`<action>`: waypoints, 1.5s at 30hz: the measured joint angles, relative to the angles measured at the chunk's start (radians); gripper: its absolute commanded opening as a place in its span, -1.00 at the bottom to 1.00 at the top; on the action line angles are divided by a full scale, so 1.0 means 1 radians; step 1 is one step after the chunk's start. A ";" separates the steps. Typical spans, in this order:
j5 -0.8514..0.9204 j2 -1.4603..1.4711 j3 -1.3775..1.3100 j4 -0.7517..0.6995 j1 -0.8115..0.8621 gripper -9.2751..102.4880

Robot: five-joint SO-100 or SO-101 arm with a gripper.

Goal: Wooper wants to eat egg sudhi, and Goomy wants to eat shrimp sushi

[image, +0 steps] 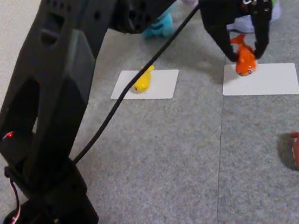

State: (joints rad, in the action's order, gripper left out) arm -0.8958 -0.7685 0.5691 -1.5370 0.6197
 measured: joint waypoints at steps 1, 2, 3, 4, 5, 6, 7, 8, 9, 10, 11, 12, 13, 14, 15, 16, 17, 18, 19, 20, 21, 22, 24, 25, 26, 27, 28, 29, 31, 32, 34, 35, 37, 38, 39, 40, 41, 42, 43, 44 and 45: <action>0.000 0.008 0.000 0.002 -0.005 -0.80; -0.005 0.015 0.000 0.009 -0.008 -0.80; -0.009 0.025 0.000 0.020 -0.008 -0.80; -0.011 0.032 0.000 0.032 -0.008 -0.80; -0.012 0.038 0.000 0.041 -0.008 -0.80; -0.012 0.044 0.000 0.046 -0.008 -0.80; -0.012 0.049 0.000 0.051 -0.008 -0.80; -0.012 0.054 0.000 0.055 -0.008 -0.80; -0.012 0.061 0.000 0.063 -0.008 -0.80; -0.012 0.066 0.000 0.069 -0.008 -0.80; -0.012 0.072 0.000 0.075 -0.006 -0.80; -0.012 0.075 0.000 0.077 -0.005 -0.80; -0.012 0.077 0.000 0.078 -0.005 -0.79; -0.009 0.078 0.000 0.084 -0.003 -0.78; -0.008 0.078 0.000 0.089 0.002 -0.78; -0.008 0.078 0.000 0.094 0.005 -0.78; -0.008 0.078 0.000 0.103 0.009 -0.77; -0.005 0.078 0.000 0.110 0.014 -0.77; -0.002 0.078 0.000 0.115 0.017 -0.77; 0.005 0.078 0.000 0.118 0.020 -0.77; 0.011 0.078 0.000 0.120 0.023 -0.77; 0.014 0.078 0.000 0.121 0.028 -0.77; 0.015 0.078 0.000 0.121 0.035 -0.77; 0.015 0.078 0.000 0.121 0.037 -0.77; 0.015 0.078 0.000 0.121 0.037 -0.77; 0.015 0.078 0.000 0.121 0.037 -0.77; 0.018 0.078 0.000 0.124 0.037 -0.76; 0.021 0.078 0.000 0.127 0.038 -0.74; 0.021 0.078 0.000 0.140 0.044 -0.67; 0.021 0.078 0.000 0.141 0.046 -0.66; 0.021 0.078 0.000 0.144 0.051 -0.65; 0.021 0.078 0.000 0.144 0.052 -0.64; 0.021 0.078 0.000 0.144 0.057 -0.64; 0.021 0.078 0.000 0.144 0.058 -0.64; 0.021 0.078 0.000 0.144 0.058 -0.64; 0.021 0.078 0.000 0.144 0.060 -0.64; 0.021 0.078 0.000 0.144 0.060 -0.62; 0.021 0.078 0.000 0.144 0.060 -0.58; 0.021 0.078 0.000 0.144 0.060 -0.53; 0.021 0.078 0.000 0.144 0.060 -0.48; 0.021 0.078 0.000 0.144 0.060 -0.43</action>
State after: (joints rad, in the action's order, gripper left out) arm -0.8744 -0.6903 0.5691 -1.3929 0.6796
